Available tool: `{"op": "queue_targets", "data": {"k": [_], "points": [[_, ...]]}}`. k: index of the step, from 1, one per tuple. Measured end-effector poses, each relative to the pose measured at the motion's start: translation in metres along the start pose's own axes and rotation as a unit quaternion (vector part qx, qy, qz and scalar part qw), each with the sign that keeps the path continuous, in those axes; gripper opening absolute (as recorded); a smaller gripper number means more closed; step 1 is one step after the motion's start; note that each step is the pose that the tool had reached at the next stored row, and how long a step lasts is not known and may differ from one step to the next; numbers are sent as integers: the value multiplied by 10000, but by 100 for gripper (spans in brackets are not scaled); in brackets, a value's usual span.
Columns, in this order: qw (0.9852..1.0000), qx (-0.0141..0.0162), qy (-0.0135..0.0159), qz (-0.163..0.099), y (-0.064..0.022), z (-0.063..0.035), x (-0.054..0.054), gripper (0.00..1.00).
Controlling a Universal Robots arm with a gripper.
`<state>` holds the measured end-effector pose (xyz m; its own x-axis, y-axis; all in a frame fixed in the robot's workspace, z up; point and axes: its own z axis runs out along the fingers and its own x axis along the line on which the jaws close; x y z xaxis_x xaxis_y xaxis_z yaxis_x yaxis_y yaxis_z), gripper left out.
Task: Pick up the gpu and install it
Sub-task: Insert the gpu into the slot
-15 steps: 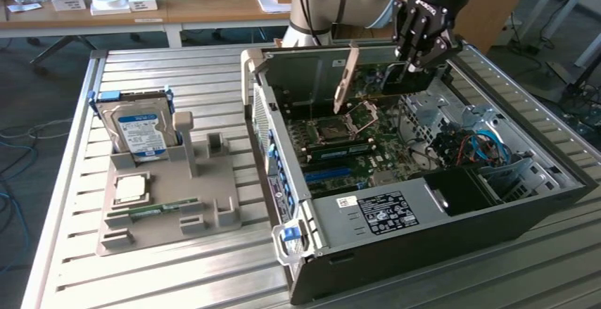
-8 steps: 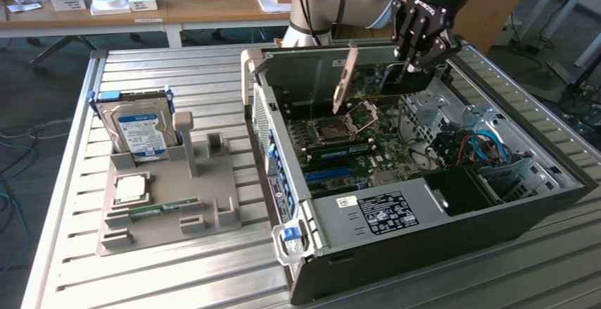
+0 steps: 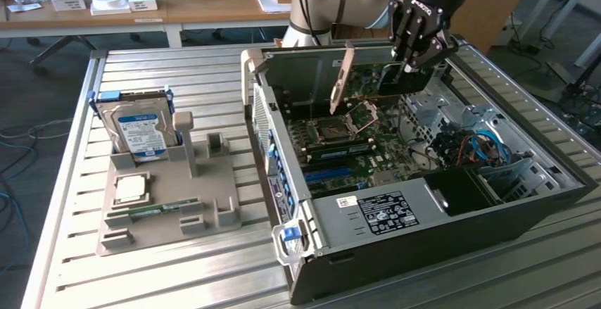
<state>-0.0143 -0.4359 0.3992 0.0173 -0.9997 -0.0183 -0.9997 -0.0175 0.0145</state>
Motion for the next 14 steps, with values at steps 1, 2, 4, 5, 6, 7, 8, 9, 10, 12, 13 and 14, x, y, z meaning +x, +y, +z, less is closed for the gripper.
{"op": "queue_targets", "data": {"k": [1, 2, 4, 5, 6, 7, 8, 9, 10, 12, 13, 14], "points": [[10000, 0, 0, 0, 0, 1, 0, 27], [10000, 0, 0, 0, 0, 1, 0, 27], [10000, 0, 0, 0, 0, 2, 0, 27], [10000, 1, -1, 0, 0, 6, 0, 27], [10000, 1, -2, 0, 0, 10, 0, 27], [10000, 0, 0, 0, 0, 12, 0, 27], [10000, 0, 0, 0, 1, 11, 0, 27], [10000, 0, 1, 0, 1, 11, 0, 27], [10000, 0, 1, 0, 1, 12, 0, 27], [10000, 0, 0, 0, 1, 12, 0, 27], [10000, 0, 0, 0, 1, 12, 0, 27], [10000, 1, -1, 0, 1, 16, 0, 27]]}}
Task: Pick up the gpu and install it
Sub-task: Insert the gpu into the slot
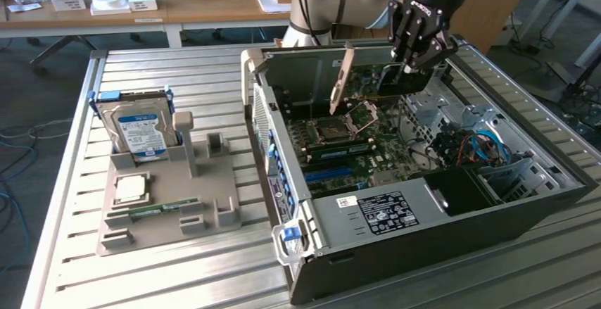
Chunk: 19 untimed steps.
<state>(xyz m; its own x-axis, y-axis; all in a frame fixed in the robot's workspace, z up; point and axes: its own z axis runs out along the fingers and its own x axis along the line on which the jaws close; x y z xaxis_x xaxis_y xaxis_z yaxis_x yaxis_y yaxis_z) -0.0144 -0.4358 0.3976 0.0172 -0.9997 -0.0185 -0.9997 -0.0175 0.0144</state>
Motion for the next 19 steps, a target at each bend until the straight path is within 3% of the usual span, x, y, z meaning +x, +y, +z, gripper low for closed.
{"op": "queue_targets", "data": {"k": [19], "points": [[10000, 0, 0, 0, 0, 26, 1, 27]]}}
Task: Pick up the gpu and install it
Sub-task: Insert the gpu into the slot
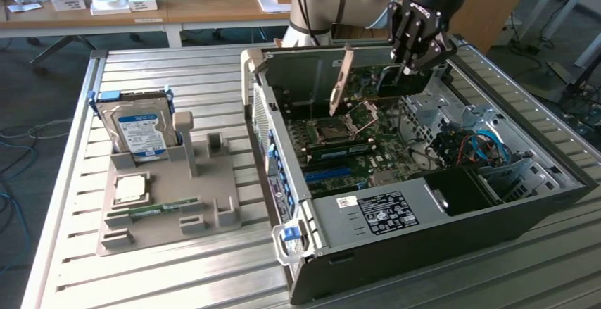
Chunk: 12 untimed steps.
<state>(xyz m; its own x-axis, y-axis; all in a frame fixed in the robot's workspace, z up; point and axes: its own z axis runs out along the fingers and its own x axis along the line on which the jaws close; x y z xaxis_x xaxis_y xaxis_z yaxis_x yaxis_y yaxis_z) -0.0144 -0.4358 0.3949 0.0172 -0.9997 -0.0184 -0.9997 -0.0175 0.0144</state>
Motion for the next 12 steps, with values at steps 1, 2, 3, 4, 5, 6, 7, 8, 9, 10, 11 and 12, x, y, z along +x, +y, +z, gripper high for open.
{"op": "queue_targets", "data": {"k": [1, 2, 3, 4, 5, 6, 7, 8, 9, 10, 11, 12], "points": [[10000, 0, 1, 0, 0, 10, 1, 27], [10000, 0, 0, 0, 0, 20, 1, 27], [10000, 0, 1, 0, 0, 31, 1, 27], [10000, 0, 1, 0, 0, 43, 1, 27], [10000, 0, 1, 0, 0, 55, 1, 27], [10000, 0, 1, 0, 0, 67, 1, 27], [10000, 0, 1, 0, 1, 81, 1, 27], [10000, 0, 1, 0, 1, 96, 2, 27], [10000, 0, 1, 0, 1, 113, 2, 27], [10000, 0, 0, 0, 1, 128, 2, 27], [10000, 0, 1, 0, 1, 142, 3, 27], [10000, 0, 1, 0, 1, 156, 3, 27]]}}
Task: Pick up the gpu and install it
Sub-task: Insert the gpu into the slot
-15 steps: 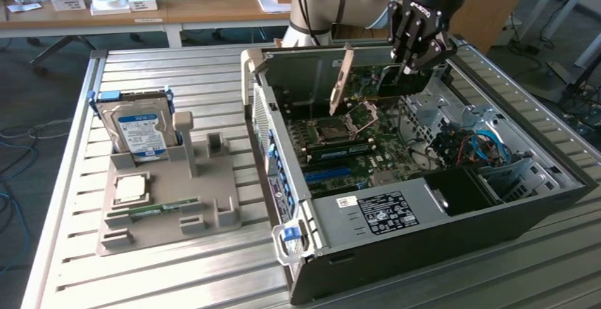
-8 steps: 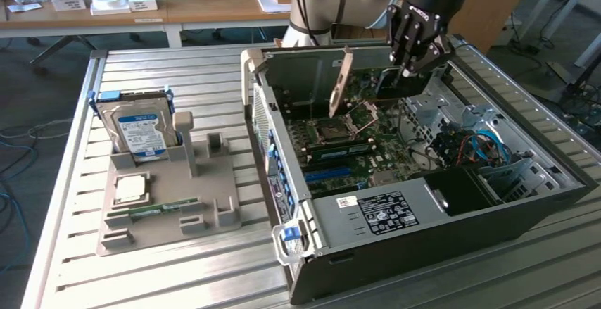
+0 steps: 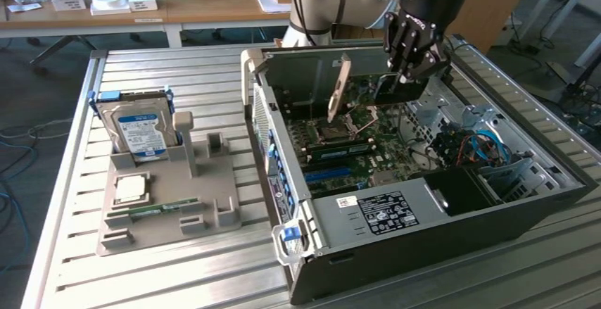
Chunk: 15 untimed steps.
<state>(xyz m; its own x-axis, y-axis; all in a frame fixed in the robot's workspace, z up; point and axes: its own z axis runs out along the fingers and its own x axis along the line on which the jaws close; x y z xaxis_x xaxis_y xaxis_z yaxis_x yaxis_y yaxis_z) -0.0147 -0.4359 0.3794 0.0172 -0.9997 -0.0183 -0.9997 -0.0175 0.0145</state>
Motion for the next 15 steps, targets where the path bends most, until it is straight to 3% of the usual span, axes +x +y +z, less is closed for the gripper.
{"op": "queue_targets", "data": {"k": [15], "points": [[10000, 0, 0, 0, 0, 48, 1, 27]]}}
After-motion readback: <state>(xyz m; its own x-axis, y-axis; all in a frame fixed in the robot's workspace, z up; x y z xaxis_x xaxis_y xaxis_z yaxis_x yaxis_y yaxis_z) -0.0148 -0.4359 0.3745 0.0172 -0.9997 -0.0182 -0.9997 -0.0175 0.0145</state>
